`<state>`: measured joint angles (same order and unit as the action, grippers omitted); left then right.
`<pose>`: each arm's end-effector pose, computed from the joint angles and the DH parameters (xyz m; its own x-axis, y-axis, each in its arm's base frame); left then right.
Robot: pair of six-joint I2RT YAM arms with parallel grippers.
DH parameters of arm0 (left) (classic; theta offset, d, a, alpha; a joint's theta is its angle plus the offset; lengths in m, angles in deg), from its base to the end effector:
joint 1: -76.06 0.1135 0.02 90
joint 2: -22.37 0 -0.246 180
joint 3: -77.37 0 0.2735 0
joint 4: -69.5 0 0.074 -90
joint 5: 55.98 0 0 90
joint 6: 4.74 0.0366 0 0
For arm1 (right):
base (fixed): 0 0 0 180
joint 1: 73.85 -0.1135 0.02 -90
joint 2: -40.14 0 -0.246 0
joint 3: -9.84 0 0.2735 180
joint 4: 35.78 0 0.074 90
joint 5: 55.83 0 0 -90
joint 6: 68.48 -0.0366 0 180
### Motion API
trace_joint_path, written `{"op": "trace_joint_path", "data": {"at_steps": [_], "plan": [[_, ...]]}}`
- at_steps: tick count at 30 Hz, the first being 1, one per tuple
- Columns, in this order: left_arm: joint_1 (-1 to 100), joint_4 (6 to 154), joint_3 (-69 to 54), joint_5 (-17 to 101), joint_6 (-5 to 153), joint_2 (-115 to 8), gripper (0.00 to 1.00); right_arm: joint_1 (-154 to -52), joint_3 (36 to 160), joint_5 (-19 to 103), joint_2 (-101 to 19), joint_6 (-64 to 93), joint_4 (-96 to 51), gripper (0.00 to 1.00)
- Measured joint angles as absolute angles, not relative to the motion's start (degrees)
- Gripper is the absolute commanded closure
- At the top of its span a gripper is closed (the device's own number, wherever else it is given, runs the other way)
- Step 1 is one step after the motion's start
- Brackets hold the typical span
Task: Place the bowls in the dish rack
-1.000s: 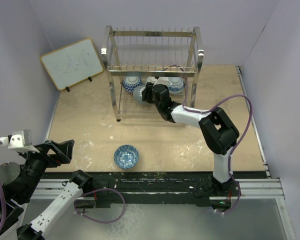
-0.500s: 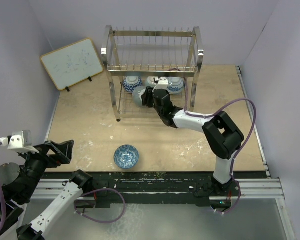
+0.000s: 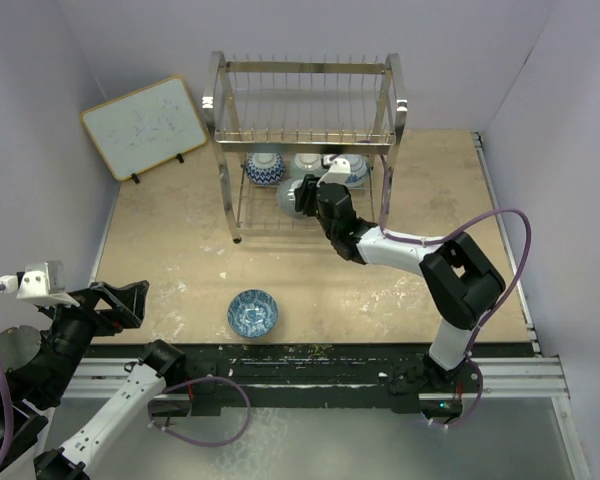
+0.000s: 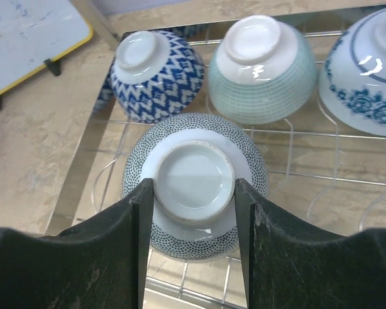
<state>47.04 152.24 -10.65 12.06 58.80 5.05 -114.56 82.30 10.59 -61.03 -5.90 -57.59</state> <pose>-0.0099 0.0211 0.4223 -0.2213 -0.3498 -0.9103 0.0352 0.9300 -0.3659 0.3236 0.2591 0.2105 -0.2175 0.3697 -0.9034 -0.2215 0.8827 0.4145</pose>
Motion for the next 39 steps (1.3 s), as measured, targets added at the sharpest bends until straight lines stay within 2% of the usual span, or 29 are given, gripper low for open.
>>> {"op": "trace_joint_path", "data": {"at_steps": [18,39], "plan": [[47.0,152.2,-9.8,12.1,58.8,5.7,0.01,-113.8,83.7,-6.7,-61.0,-5.9,-48.4,0.67],[47.0,152.3,-9.1,12.0,58.6,6.0,0.01,-107.5,83.7,-10.6,-61.0,-7.5,-42.4,0.65]]}}
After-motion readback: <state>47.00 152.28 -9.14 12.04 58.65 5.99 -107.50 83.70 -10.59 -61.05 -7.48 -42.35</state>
